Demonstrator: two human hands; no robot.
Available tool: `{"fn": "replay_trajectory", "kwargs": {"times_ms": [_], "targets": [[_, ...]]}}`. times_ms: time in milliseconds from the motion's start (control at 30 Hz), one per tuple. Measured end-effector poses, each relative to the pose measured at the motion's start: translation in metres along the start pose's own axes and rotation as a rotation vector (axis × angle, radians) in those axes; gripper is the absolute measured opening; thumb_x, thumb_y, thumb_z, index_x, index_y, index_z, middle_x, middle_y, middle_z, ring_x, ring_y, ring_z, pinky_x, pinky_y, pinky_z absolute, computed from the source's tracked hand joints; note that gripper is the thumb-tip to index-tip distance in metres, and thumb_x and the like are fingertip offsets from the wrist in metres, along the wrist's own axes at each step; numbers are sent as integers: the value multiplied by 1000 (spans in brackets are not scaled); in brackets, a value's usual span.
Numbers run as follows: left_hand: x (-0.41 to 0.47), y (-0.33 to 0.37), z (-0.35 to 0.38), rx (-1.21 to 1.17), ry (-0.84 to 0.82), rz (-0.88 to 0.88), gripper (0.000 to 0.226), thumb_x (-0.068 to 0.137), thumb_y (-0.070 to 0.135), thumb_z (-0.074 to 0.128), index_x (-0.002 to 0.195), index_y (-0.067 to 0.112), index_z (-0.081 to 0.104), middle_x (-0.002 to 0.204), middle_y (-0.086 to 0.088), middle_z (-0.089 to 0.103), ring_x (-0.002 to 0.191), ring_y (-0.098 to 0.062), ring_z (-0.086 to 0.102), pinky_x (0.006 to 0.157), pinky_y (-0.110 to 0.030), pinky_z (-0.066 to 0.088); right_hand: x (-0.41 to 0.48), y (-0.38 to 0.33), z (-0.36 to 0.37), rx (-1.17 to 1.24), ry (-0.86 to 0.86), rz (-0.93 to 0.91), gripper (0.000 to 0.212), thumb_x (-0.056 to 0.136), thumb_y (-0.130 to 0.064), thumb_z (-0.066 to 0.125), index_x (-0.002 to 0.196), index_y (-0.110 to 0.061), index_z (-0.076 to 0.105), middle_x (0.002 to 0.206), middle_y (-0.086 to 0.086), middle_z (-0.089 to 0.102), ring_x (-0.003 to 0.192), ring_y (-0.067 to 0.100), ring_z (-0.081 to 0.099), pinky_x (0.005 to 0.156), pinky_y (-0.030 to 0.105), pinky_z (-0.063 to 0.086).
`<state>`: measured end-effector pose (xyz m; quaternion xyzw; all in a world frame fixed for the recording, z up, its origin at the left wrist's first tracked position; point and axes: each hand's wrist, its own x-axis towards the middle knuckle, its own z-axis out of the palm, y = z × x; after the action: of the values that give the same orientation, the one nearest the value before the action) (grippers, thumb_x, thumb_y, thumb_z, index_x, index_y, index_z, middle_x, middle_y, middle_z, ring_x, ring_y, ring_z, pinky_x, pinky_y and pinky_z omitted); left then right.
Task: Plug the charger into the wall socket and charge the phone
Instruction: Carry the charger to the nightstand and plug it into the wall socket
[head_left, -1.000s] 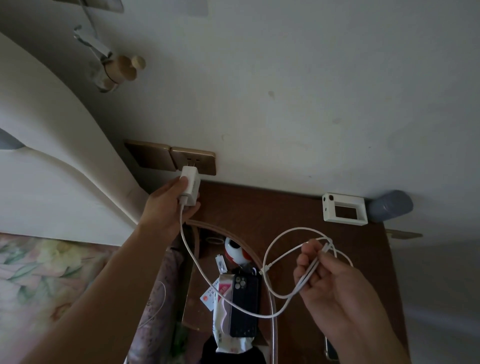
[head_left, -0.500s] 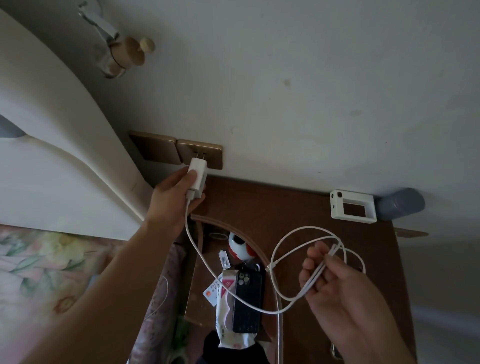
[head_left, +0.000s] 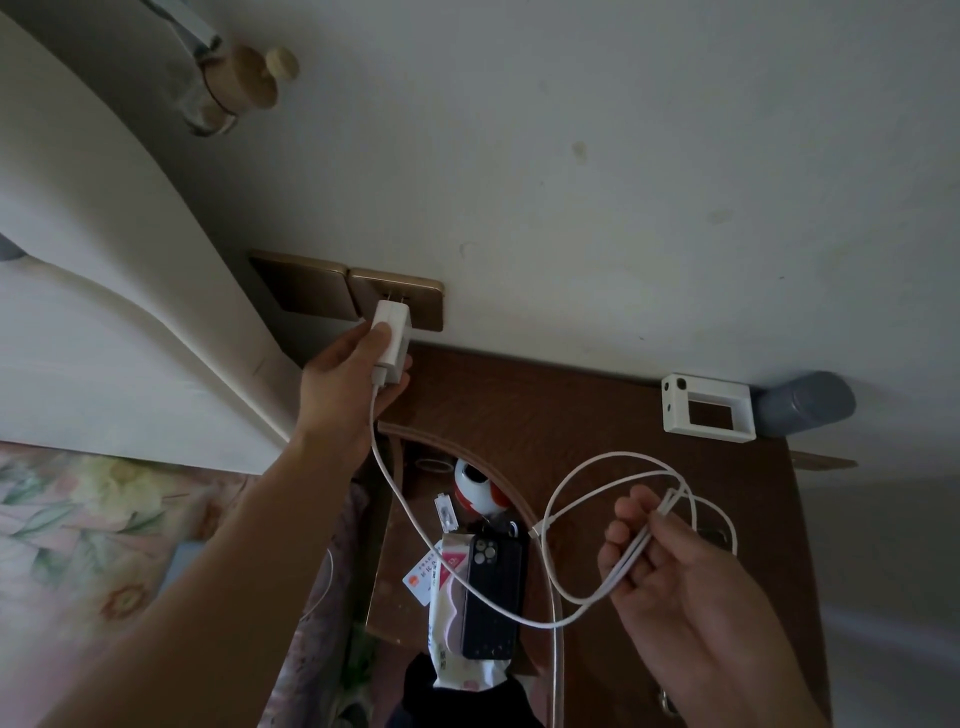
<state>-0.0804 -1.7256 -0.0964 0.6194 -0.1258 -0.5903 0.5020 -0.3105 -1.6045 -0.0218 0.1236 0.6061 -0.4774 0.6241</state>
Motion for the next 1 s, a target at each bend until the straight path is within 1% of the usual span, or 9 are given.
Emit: {"fn": "replay_trajectory", "kwargs": {"times_ms": [233,300,433,533,600,667,767,833,1000], "targets": [[4,4,4,-5,21,-18,44,86,27,67,127,19,56,119,-13,61,97,-23,69,65,-26,60,4,0,2,-8,-6,1,21,92,-16,52,105,-13,68,66,2,73,75,16,63,67,33,45],[5,4,4,5,23,-20,45,86,28,67,129,18,55,120,-14,60,98,-23,69,64,-26,60,4,0,3,-12,-9,0,21,92,-16,52,105,-13,68,65,2,73,75,16,63,67,33,45],[6,4,4,44,29,-14,42,86,28,68,125,18,56,122,-15,60,102,-25,68,71,-30,60,4,1,5,-28,-9,-4,21,92,-15,51,105,-13,67,64,1,73,75,17,62,67,33,45],[8,9,11,38,35,-27,23,85,28,68,106,24,58,123,-14,58,105,-26,66,78,-34,59,4,1,4,-28,-10,5,21,93,-16,51,103,-13,68,65,2,73,76,17,62,68,34,45],[11,13,17,44,57,-22,17,86,28,68,98,27,56,122,-13,59,104,-26,66,80,-35,59,4,0,4,-27,-11,4,21,93,-16,50,103,-13,68,66,2,73,76,17,62,69,34,45],[12,13,20,60,75,-15,20,86,29,67,102,26,56,121,-12,59,104,-26,66,80,-35,58,4,-1,3,-17,-12,5,21,93,-15,50,104,-13,68,65,2,73,76,17,62,69,34,44],[14,11,21,80,90,-11,36,86,30,67,119,22,55,124,-12,58,104,-26,66,80,-36,58,4,-2,2,-2,-10,11,21,93,-14,50,105,-12,67,65,2,73,75,17,63,67,34,45],[14,11,20,84,95,-10,43,86,30,67,125,20,53,127,-14,57,105,-28,66,82,-38,58,3,-2,1,1,-14,6,21,93,-14,50,105,-12,67,66,3,73,75,17,63,68,34,45],[14,11,19,94,76,-15,46,85,32,68,126,21,50,127,-14,57,104,-26,67,79,-36,58,-1,-2,-2,25,-31,-16,21,92,-14,51,104,-11,68,68,4,73,72,17,64,69,33,45]]}}
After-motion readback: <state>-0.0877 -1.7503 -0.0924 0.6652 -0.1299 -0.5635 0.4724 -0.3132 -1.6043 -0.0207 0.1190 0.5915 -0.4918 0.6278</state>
